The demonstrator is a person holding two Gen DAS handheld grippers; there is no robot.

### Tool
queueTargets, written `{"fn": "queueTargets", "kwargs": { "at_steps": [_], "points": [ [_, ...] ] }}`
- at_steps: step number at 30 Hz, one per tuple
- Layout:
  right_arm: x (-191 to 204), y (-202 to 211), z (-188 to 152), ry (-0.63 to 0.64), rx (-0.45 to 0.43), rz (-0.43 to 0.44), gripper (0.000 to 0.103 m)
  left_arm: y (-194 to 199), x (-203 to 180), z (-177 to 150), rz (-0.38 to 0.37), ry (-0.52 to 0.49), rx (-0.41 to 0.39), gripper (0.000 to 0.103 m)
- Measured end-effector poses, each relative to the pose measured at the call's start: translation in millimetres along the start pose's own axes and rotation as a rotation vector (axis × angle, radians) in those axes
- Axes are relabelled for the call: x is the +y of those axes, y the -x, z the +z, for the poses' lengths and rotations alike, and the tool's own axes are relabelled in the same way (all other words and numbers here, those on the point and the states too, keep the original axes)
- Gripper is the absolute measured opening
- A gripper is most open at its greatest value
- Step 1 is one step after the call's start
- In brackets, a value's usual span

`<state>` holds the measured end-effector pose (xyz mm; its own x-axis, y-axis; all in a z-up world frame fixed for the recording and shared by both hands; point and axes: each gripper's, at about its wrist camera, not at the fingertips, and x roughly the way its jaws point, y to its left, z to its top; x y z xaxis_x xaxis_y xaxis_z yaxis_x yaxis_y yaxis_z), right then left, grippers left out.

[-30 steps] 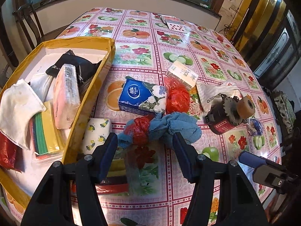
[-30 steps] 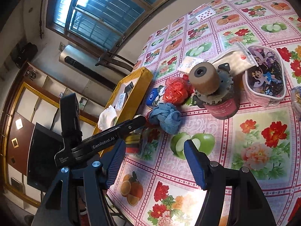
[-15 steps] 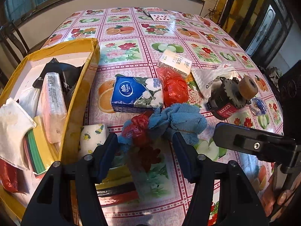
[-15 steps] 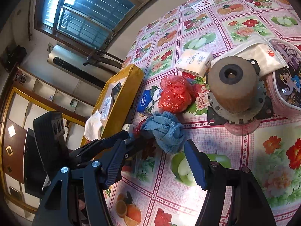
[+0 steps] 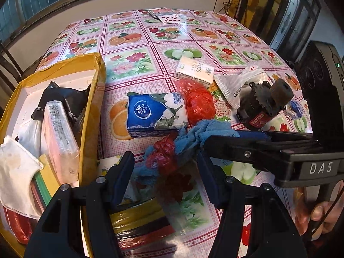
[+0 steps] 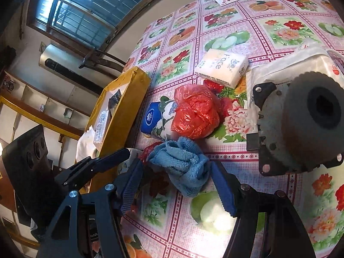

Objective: Organize soft objects
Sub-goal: 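Grasp the blue towel and red plastic bag with both grippers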

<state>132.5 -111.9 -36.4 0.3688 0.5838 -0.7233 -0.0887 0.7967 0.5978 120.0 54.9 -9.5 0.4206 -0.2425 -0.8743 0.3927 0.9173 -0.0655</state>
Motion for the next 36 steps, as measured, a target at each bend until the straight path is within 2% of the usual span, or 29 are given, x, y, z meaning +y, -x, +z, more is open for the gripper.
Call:
{"fn": "queueTargets", "kwargs": {
  "at_steps": [4, 5, 6, 7, 9, 11, 15, 17, 20, 23, 26, 28, 31, 34, 36],
  "points": [
    [3, -10, -2, 0.012, 0.016, -0.03, 0.066, -3, -6, -3, 0.026, -0.063, 0.021, 0.059],
    [3, -11, -2, 0.009, 0.012, -0.036, 0.061, -4, -7, -2, 0.031, -0.07, 0.02, 0.059],
    [2, -11, -3, 0.008, 0.005, -0.043, 0.049, -5, -8, -2, 0.037, -0.075, 0.018, 0.059],
    [1, -11, -3, 0.009, 0.004, -0.051, 0.044, -6, -9, -2, 0.043, -0.082, 0.016, 0.059],
    [-1, -12, -2, 0.006, 0.006, -0.049, 0.042, -6, -9, 0, 0.03, -0.073, 0.011, 0.059],
    [-3, -9, -3, 0.006, 0.001, -0.05, 0.042, -5, -5, 3, 0.006, -0.053, 0.015, 0.056],
    [-6, -4, -5, 0.004, -0.007, -0.053, 0.042, -3, 2, 7, -0.009, -0.019, 0.017, 0.043],
    [-9, -2, -6, 0.002, -0.009, -0.054, 0.042, 2, 4, 7, -0.028, -0.001, -0.005, 0.043],
    [-14, 0, -7, -0.011, -0.004, -0.039, 0.042, 9, -4, 8, -0.013, -0.032, -0.025, 0.043],
    [-15, 1, -7, -0.018, -0.002, -0.036, 0.042, 5, -14, 7, 0.0, -0.078, 0.017, 0.043],
    [-15, 2, -7, -0.019, 0.0, -0.036, 0.042, -6, -16, 7, 0.002, -0.076, 0.051, 0.043],
    [-15, 1, -7, -0.02, 0.0, -0.035, 0.042, -10, -13, 8, 0.031, -0.063, 0.053, 0.043],
    [-15, 1, -7, -0.017, 0.0, -0.037, 0.042, -13, -7, 10, -0.009, -0.021, 0.06, 0.043],
    [-15, 0, -7, -0.017, 0.001, -0.036, 0.042, -14, -10, 11, -0.003, -0.038, 0.078, 0.042],
    [-15, 0, -7, -0.02, -0.001, -0.032, 0.042, -15, -12, 9, 0.049, -0.043, 0.088, 0.025]
  ]
}}
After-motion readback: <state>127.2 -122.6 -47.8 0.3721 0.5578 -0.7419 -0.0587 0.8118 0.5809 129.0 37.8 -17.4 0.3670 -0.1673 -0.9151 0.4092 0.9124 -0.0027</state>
